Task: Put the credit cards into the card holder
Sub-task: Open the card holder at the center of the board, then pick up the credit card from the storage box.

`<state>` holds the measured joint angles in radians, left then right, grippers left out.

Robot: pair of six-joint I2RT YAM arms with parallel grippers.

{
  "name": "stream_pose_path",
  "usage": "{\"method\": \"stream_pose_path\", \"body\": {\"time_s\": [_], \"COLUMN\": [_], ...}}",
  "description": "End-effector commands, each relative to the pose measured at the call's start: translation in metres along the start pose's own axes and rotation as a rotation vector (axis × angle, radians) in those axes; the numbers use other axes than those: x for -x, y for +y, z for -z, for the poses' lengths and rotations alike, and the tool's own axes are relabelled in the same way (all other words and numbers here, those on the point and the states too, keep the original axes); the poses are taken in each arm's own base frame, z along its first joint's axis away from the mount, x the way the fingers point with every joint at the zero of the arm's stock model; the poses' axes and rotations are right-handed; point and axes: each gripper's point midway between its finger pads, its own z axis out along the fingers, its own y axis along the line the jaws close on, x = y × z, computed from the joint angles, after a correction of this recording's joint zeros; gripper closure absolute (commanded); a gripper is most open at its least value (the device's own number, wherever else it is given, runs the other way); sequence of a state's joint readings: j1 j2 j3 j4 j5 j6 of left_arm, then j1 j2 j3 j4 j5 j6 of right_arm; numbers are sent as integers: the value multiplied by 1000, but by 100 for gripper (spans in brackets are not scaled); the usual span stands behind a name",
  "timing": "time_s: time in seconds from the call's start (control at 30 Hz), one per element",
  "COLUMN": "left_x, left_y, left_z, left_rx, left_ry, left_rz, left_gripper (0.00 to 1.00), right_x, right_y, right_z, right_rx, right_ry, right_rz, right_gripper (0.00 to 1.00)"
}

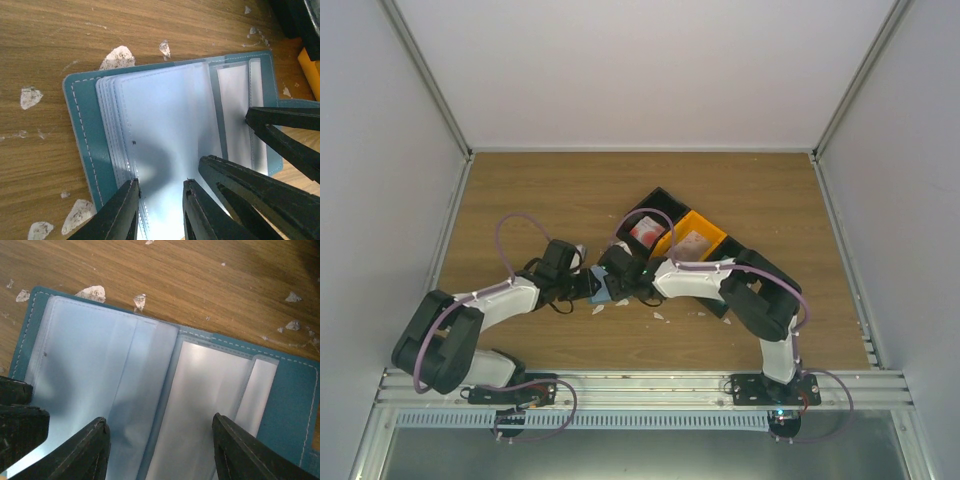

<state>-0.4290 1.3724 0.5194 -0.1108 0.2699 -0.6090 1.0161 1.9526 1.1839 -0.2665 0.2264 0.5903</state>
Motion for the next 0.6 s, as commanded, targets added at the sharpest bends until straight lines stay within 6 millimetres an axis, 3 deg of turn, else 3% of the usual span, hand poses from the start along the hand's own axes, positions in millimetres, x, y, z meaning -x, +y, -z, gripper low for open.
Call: {"method": "stream_pose_path", "body": {"time_s": [0.0,0.2,0.4,0.57], "left_x": [4,17,28,31], "left_y": [-9,-40,-69,-75], "left_z": [8,17,20,7], "left_rx": [-36,-159,-286,-306], "left_ry": [-14,-30,-30,14], "left_rz": [-30,-73,-115,-116], "left_gripper": [72,71,70,69], "right_x": [-11,27,46,54], "right_y": [-7,0,-15,-33], "right_z": [12,46,69,84], "right_rx": [25,140,197,232], "right_ry": [93,20,-22,-52], "right_rz": [8,-20,-24,-14], "right_gripper": [45,46,48,50]}}
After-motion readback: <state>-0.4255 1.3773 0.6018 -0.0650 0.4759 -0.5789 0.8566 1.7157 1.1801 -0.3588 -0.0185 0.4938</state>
